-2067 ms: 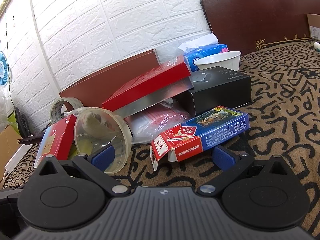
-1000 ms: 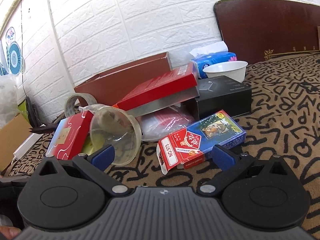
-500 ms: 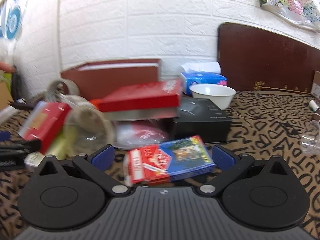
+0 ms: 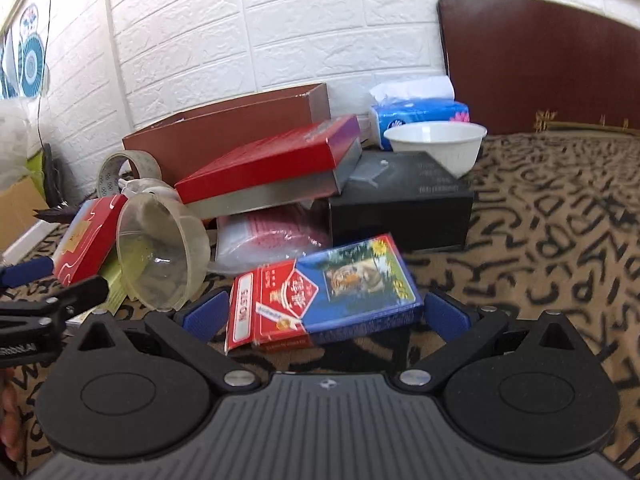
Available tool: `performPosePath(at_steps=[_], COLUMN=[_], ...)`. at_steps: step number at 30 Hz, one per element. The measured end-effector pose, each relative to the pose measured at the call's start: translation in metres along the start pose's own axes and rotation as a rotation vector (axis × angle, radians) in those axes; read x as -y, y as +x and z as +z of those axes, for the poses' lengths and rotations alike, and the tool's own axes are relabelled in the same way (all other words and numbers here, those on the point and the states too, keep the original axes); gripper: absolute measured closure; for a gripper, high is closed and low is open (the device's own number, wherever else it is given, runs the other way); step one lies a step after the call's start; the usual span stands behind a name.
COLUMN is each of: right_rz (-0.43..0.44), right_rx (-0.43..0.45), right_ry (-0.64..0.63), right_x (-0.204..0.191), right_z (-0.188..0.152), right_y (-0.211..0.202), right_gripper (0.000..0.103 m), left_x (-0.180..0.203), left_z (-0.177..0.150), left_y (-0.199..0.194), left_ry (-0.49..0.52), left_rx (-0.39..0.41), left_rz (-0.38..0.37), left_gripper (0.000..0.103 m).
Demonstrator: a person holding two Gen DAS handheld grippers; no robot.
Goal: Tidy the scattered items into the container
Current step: 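Move the right tool toward the blue-and-red playing-card box, then close the right gripper on the playing-card box and lift it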
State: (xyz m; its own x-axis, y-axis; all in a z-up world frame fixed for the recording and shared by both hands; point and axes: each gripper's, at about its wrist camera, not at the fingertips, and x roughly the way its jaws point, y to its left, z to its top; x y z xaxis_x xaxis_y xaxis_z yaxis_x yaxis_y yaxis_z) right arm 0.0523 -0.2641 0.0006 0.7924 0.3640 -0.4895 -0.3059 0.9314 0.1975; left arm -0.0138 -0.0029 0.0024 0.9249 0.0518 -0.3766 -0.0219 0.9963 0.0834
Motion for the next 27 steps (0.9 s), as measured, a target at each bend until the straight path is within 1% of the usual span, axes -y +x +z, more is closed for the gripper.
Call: performPosePath(at_steps=[3, 6, 8, 9, 10, 11, 13, 15, 17, 18, 19, 20, 22, 23, 24, 25, 27], right_rz=[0.0, -0.007, -0.019, -0.026, -0.023, 0.0, 0.074, 0.112, 0.135, 0.143, 0.141, 0.143, 0.147, 0.118, 0.078, 0.056, 0.037], right_rx=[0.005, -0.013, 0.008, 0.019, 0.019, 0.011, -0.022, -0.069, -0.133, -0.139, -0.116, -0.112, -0.114, -0.124, -0.136, -0.132, -0.118], right_ry=[0.011, 0.006, -0.015, -0.022, -0.022, -0.02, -0.008, 0.0, -0.025, -0.048, -0.087, -0.107, -0.124, -0.141, -0.165, -0.186, -0.192], right_x=[0.002, 0.003, 0.007, 0.01, 0.015, 0.019, 0.027, 0.029, 0.026, 0.021, 0.015, 0.011, 0.006, 0.002, -0.003, -0.006, -0.008], right_z=[0.0, 0.005, 0.011, 0.015, 0.02, 0.023, 0.028, 0.028, 0.024, 0.02, 0.018, 0.018, 0.017, 0.016, 0.015, 0.014, 0.01], right_y=[-0.001, 0.0, -0.005, -0.007, -0.007, -0.006, 0.0, 0.011, 0.028, 0.032, 0.033, 0.035, 0.038, 0.04, 0.041, 0.04, 0.035], right_gripper=[0.0, 0.0, 0.0, 0.0, 0.0, 0.0, 0.0, 0.0, 0.0, 0.0, 0.0, 0.0, 0.0, 0.0, 0.0, 0.0, 0.0], left_x=[-0.001, -0.003, 0.0, 0.005, 0.011, 0.019, 0.033, 0.041, 0.045, 0.047, 0.049, 0.051, 0.049, 0.046, 0.043, 0.042, 0.036], left_z=[0.0, 0.003, 0.007, 0.009, 0.01, 0.01, 0.009, 0.008, 0.006, 0.006, 0.004, 0.003, -0.002, -0.003, -0.004, -0.005, -0.005], left_y=[0.002, 0.0, -0.001, -0.002, -0.001, 0.0, 0.0, -0.004, -0.01, -0.013, -0.015, -0.014, -0.012, -0.011, -0.012, -0.015, -0.02], left_ry=[-0.01, -0.046, -0.067, -0.063, -0.046, -0.025, 0.018, 0.04, 0.047, 0.046, 0.048, 0.056, 0.043, 0.029, 0.019, 0.013, -0.001], left_rx=[-0.015, -0.033, -0.033, -0.034, -0.036, -0.033, -0.032, -0.03, -0.031, -0.029, -0.031, -0.034, -0.056, -0.072, -0.077, -0.072, -0.058], left_rz=[-0.027, -0.1, -0.135, -0.154, -0.155, -0.141, -0.128, -0.143, -0.175, -0.19, -0.178, -0.152, -0.146, -0.151, -0.153, -0.145, -0.131], left_gripper=[0.0, 0.0, 0.0, 0.0, 0.0, 0.0, 0.0, 0.0, 0.0, 0.0, 0.0, 0.0, 0.0, 0.0, 0.0, 0.0, 0.0])
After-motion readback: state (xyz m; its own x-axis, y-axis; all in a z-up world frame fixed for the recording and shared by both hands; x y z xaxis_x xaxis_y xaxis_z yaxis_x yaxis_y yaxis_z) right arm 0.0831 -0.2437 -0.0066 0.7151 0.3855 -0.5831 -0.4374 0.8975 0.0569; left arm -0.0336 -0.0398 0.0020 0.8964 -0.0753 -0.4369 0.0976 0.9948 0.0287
